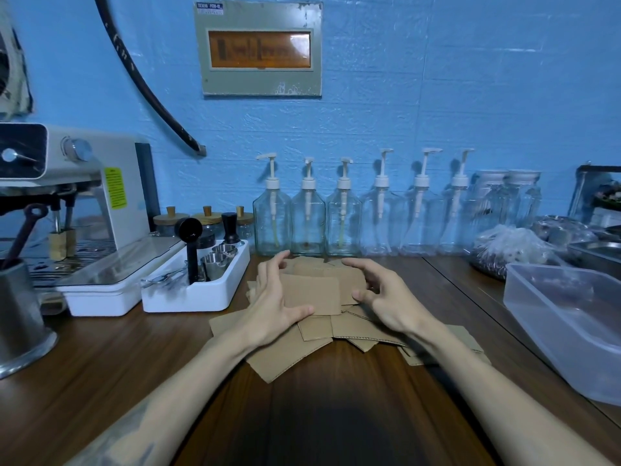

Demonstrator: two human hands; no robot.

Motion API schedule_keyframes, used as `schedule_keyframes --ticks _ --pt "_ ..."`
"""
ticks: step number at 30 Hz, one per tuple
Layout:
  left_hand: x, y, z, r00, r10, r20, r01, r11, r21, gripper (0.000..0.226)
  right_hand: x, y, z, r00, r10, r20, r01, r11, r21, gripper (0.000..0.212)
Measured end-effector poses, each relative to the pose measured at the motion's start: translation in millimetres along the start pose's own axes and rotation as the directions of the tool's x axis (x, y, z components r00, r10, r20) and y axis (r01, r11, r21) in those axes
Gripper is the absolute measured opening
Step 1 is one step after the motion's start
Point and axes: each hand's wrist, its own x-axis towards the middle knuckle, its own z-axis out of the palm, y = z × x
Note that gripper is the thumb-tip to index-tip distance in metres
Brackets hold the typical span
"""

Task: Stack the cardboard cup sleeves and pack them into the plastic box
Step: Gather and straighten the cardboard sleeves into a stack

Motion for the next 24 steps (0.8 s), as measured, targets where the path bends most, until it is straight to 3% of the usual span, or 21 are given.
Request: schedule_keyframes --ticks 7,12,15,18,22,24 --pt "1 0 4 0.997 0.061 0.053 -0.055 0.993 -0.108 0.093 0 -2 8 0.999 0.010 0.047 -0.015 0.993 0.114 0.052" --pt "0 2 2 0.990 0.130 0.048 -0.129 0.992 -0.015 0.052 2 0 17 0.995 -0.061 0.082 0.068 0.994 -0.083 0.060" --pt "5 4 -6 0.993 0.119 0.014 -0.116 0.985 -0.131 0.037 7 1 13 0.996 -0.085 -0.002 0.085 0.996 -0.025 0.048" --pt "6 4 -12 0.995 0.097 0.001 -0.095 0.979 -0.178 0.037 9 3 9 0.996 -0.069 -0.053 0.070 0.997 0.020 0.046" --pt "-1 -1 -4 0.985 0.145 0.092 -0.137 0.987 -0.085 0.047 6 7 12 0.996 -0.080 0.025 0.082 0.990 -0.113 0.050" --pt "-1 -2 -3 0.987 0.144 0.073 -0.138 0.987 -0.082 0.046 6 6 12 0.997 -0.072 0.019 0.073 0.991 -0.116 0.049"
